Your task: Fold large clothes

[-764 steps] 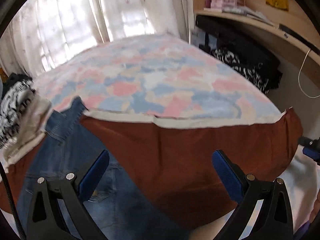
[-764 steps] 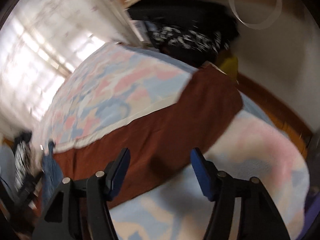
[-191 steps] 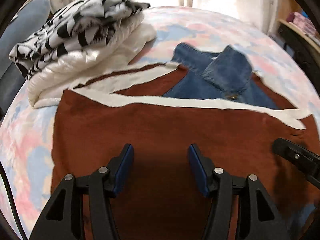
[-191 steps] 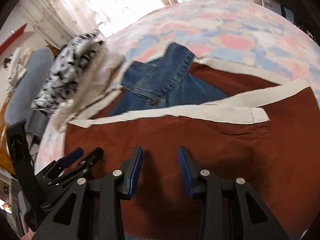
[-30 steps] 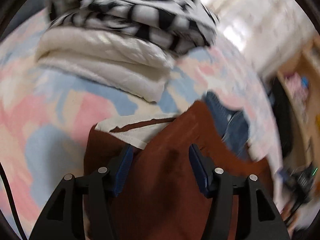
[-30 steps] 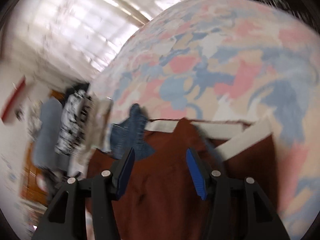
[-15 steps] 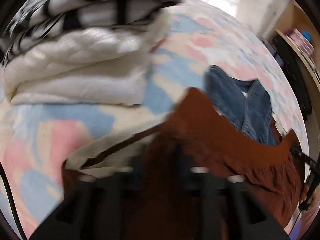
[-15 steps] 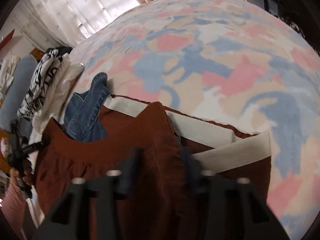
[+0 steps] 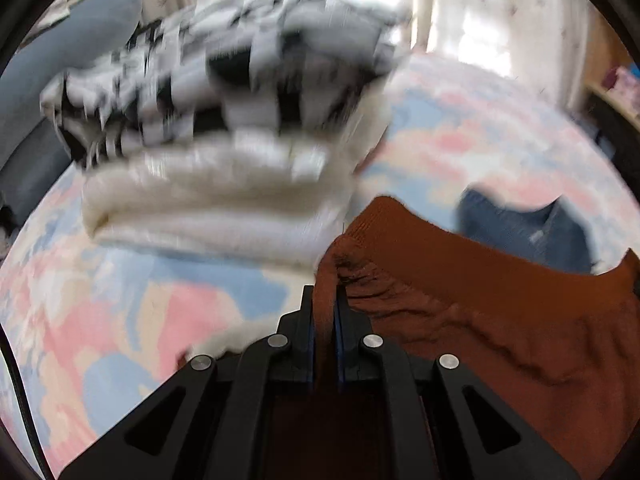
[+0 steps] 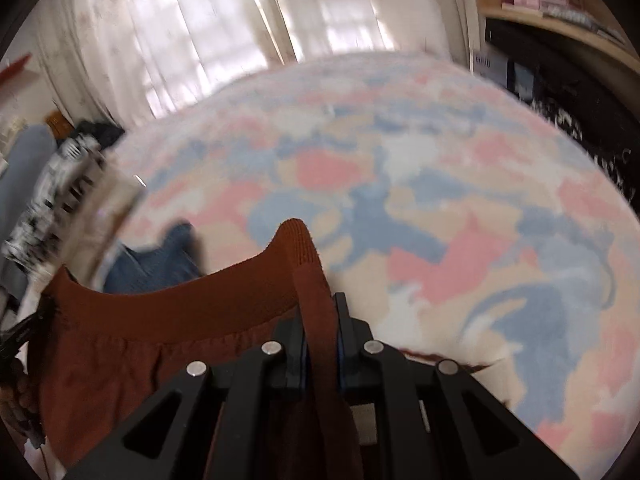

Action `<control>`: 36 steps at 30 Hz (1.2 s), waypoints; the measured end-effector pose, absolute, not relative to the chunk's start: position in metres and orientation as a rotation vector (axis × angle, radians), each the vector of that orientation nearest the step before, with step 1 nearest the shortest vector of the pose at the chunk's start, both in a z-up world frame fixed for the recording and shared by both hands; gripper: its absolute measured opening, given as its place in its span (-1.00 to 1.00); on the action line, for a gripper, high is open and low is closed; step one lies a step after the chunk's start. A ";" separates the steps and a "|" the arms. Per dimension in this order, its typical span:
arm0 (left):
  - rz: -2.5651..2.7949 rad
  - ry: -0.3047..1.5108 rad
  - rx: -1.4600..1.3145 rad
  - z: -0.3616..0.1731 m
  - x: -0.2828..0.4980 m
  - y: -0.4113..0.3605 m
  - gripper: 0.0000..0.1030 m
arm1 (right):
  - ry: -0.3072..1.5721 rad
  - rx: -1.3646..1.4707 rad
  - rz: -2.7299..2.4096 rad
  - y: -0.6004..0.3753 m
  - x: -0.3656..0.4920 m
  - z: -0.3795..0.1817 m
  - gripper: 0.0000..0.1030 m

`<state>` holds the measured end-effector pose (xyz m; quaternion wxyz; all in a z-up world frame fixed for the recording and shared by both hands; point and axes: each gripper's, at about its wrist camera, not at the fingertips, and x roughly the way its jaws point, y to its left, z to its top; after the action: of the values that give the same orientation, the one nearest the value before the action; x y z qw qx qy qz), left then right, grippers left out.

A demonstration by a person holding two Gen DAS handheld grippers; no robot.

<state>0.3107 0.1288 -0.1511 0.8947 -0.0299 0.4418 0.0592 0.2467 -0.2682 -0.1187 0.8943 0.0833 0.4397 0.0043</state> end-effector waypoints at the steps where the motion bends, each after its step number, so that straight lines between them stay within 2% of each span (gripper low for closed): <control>1: 0.139 0.932 -0.065 -0.159 0.311 0.131 -0.89 | 0.920 0.171 0.007 -0.268 0.247 -0.128 -0.82; 12: 0.171 0.888 -0.105 -0.182 0.298 0.137 -0.83 | 0.869 0.094 0.041 -0.259 0.261 -0.145 -0.68; 16: 0.153 0.914 -0.100 -0.174 0.295 0.140 -0.74 | 0.893 0.101 0.013 -0.262 0.257 -0.138 -0.20; 17: 0.156 0.922 -0.095 -0.171 0.295 0.141 -0.62 | 0.899 0.110 0.011 -0.263 0.256 -0.135 -0.17; 18: 0.153 0.929 -0.090 -0.167 0.292 0.142 -0.49 | 0.908 0.122 0.013 -0.265 0.252 -0.130 -0.17; 21: 0.136 0.927 -0.086 -0.150 0.283 0.143 -0.31 | 0.904 0.144 0.008 -0.266 0.237 -0.112 -0.17; 29: -0.049 0.842 -0.057 -0.089 0.248 0.099 -0.30 | 0.817 0.167 0.153 -0.223 0.184 -0.061 -0.17; 32: -0.142 0.870 -0.057 -0.086 0.244 0.066 -0.33 | 0.834 0.156 0.249 -0.178 0.173 -0.062 -0.17; 36: -0.188 0.931 -0.045 -0.110 0.243 0.022 -0.43 | 0.877 0.122 0.294 -0.135 0.174 -0.085 -0.16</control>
<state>0.2430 0.0223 -0.1100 0.8891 -0.0217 0.4481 -0.0903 0.1745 -0.1355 -0.0846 0.8931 0.0586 0.4229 0.1417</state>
